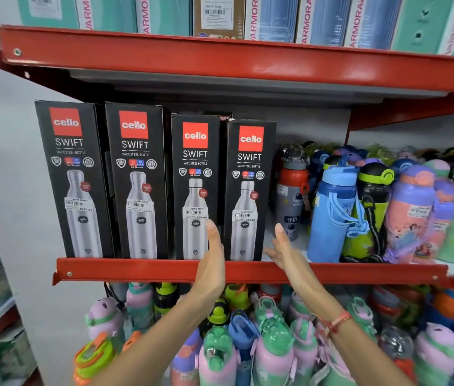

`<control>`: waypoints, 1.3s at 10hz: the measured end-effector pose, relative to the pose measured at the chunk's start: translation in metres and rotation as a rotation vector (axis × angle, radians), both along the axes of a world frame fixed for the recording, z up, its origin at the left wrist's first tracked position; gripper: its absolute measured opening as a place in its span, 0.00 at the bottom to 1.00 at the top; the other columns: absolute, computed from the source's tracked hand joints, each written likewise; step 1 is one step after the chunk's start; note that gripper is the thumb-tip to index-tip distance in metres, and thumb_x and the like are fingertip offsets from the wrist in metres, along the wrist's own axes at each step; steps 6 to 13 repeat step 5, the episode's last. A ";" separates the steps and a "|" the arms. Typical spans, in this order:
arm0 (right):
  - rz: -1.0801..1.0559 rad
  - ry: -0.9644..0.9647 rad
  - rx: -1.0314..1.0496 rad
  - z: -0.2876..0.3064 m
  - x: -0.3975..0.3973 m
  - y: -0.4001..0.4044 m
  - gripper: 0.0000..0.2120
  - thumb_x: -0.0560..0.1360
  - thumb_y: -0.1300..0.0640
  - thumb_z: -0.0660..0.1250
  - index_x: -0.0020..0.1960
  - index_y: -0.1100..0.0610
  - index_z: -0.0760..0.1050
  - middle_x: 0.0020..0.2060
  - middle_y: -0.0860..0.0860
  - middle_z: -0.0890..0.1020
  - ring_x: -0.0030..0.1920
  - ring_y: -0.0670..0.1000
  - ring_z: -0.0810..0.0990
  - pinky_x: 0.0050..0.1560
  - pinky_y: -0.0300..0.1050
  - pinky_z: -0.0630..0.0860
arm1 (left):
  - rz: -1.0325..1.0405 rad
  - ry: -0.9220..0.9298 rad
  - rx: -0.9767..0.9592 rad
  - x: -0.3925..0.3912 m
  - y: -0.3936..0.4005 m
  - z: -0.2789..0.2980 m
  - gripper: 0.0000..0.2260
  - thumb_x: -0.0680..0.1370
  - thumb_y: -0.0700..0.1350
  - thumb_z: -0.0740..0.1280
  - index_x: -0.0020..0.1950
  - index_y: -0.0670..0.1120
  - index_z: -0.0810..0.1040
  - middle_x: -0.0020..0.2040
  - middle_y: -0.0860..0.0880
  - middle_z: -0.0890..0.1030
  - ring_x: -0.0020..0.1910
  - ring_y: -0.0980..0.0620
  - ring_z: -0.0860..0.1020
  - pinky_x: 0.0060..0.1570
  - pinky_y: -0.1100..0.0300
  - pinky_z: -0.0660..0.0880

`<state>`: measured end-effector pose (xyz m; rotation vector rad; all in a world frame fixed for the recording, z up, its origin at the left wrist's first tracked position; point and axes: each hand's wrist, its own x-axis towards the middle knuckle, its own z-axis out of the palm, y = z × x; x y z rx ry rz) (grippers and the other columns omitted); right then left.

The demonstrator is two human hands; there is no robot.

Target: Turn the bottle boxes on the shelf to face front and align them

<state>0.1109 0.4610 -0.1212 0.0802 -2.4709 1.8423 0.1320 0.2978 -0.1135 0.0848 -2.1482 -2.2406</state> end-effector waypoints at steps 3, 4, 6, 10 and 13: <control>0.000 -0.021 0.011 0.008 0.019 -0.003 0.57 0.59 0.16 0.46 0.71 0.55 0.69 0.67 0.52 0.77 0.67 0.52 0.73 0.74 0.56 0.59 | -0.145 0.028 0.018 0.016 -0.016 0.004 0.56 0.58 0.77 0.41 0.78 0.43 0.50 0.78 0.44 0.58 0.76 0.49 0.59 0.76 0.53 0.52; -0.017 -0.010 0.084 0.015 0.023 -0.003 0.52 0.64 0.19 0.44 0.70 0.55 0.71 0.65 0.53 0.78 0.67 0.53 0.74 0.73 0.55 0.61 | -0.191 0.035 -0.035 0.019 -0.019 0.009 0.54 0.60 0.75 0.40 0.78 0.43 0.49 0.78 0.43 0.57 0.77 0.49 0.57 0.76 0.52 0.52; -0.134 0.240 0.169 0.033 0.028 -0.011 0.43 0.70 0.25 0.44 0.73 0.51 0.67 0.63 0.54 0.80 0.59 0.49 0.75 0.63 0.47 0.64 | -0.142 0.163 -0.011 0.025 -0.030 0.025 0.51 0.63 0.75 0.41 0.77 0.43 0.55 0.77 0.46 0.61 0.75 0.51 0.61 0.76 0.53 0.53; -0.134 0.240 0.169 0.033 0.028 -0.011 0.43 0.70 0.25 0.44 0.73 0.51 0.67 0.63 0.54 0.80 0.59 0.49 0.75 0.63 0.47 0.64 | -0.142 0.163 -0.011 0.025 -0.030 0.025 0.51 0.63 0.75 0.41 0.77 0.43 0.55 0.77 0.46 0.61 0.75 0.51 0.61 0.76 0.53 0.53; -0.134 0.240 0.169 0.033 0.028 -0.011 0.43 0.70 0.25 0.44 0.73 0.51 0.67 0.63 0.54 0.80 0.59 0.49 0.75 0.63 0.47 0.64 | -0.142 0.163 -0.011 0.025 -0.030 0.025 0.51 0.63 0.75 0.41 0.77 0.43 0.55 0.77 0.46 0.61 0.75 0.51 0.61 0.76 0.53 0.53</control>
